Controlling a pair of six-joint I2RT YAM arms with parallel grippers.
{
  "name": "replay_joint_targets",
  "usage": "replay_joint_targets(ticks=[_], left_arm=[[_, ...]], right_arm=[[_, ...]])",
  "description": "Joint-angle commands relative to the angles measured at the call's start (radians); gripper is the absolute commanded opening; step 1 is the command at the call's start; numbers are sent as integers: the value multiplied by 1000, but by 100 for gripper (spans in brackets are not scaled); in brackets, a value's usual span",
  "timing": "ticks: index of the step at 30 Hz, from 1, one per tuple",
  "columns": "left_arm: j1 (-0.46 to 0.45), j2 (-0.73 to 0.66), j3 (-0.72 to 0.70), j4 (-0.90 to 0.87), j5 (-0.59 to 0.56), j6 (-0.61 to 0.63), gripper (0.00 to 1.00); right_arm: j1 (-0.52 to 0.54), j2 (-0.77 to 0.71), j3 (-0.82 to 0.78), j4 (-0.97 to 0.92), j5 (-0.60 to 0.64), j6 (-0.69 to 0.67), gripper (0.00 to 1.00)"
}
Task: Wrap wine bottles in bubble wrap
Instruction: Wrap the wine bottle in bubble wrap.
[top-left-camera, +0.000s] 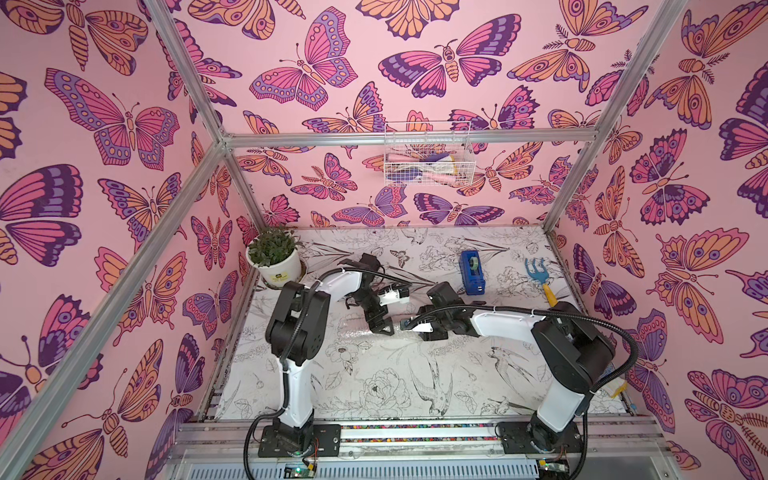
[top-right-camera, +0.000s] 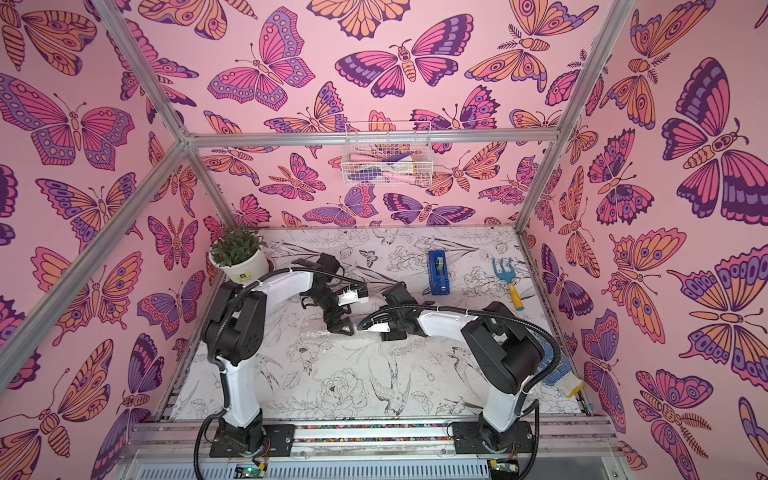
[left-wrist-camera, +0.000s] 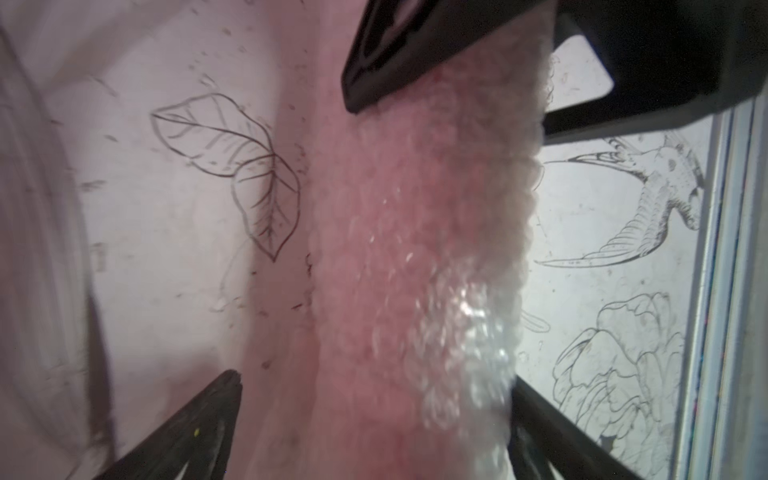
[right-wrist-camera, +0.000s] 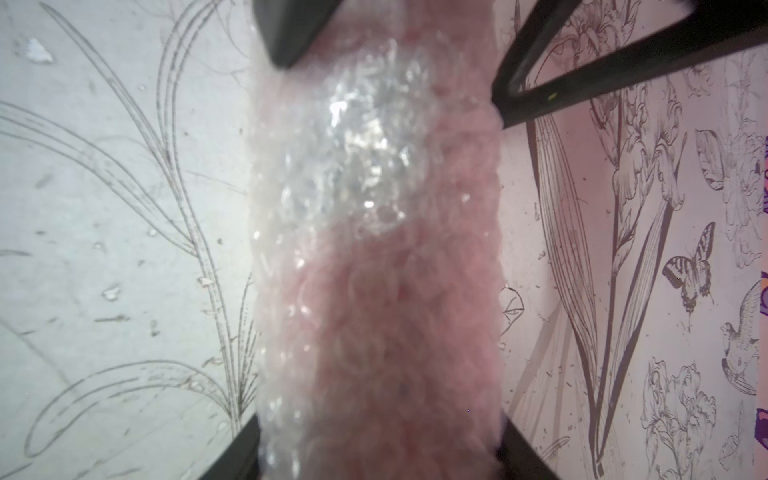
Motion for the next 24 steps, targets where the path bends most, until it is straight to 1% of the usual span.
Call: replay_joint_targets(ticks=[1,3,5,7,10,12,14,15,17,20,22,24], left_arm=[[24,-167,-121,314,-29,-105,99],[35,-278,-242,504,-68,-155,99],[42,-389,-367,700,-113,-193,99],[43,-487,-472,821,-148,-185,100],[30,-588,-569,838,-197,-122,100],[4,-642,-633,838,-243,-61,100],[-32,-696,-692,838,-308,6,99],[-57,-711,-719,839,-338,35,100],[-98,-726,-757,843,-362,72,100],[-164,-708,-796,916,-386,84,100],[-207,-649,-802,980,-401,94,100],[-249,-572,-796,1036,-428,138,100]], right_arm=[[-12,39,48,-214,-39,1,29],[-23,54,97,-289,-69,14,26],[-39,72,166,-391,-113,33,25],[-62,110,261,-522,-175,63,25],[-96,183,404,-710,-264,95,24],[-113,228,478,-809,-309,107,24],[-123,273,543,-869,-315,144,25],[-126,292,566,-888,-314,167,25],[-129,328,605,-937,-321,187,26],[-132,366,643,-978,-337,215,26],[-134,387,669,-990,-345,256,26],[-136,413,705,-1013,-360,296,27]])
